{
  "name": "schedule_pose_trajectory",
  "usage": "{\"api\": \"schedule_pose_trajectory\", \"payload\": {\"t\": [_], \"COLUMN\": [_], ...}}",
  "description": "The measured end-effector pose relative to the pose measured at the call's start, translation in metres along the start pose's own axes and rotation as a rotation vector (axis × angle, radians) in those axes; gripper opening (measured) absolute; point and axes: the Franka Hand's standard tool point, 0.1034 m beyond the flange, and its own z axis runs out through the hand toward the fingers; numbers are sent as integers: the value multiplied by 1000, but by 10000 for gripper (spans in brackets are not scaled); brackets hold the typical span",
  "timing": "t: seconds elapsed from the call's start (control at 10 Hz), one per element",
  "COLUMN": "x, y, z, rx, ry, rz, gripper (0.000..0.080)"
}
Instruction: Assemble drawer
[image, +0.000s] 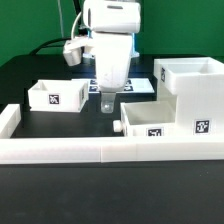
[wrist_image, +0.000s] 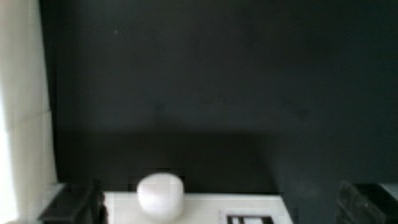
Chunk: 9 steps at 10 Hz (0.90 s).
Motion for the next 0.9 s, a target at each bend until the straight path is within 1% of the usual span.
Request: {"api": "schedule_pose_trajectory", "payload": {"t": [0.1,0.2,0.4,0.5,0.6,0.7,0.9], "x": [-10,-12,-19,-18,-16,-10,13], "y": [1,5,7,8,7,7,10], "z": [4,6,16,19,22,26,26], "rx": [5,6,26,30,39,42,41], "ry": [35,59,144,169,200,219,228], "rz": [11,16,20,28,31,42,36], "gripper": [649,649,649,649,649,649,649]}}
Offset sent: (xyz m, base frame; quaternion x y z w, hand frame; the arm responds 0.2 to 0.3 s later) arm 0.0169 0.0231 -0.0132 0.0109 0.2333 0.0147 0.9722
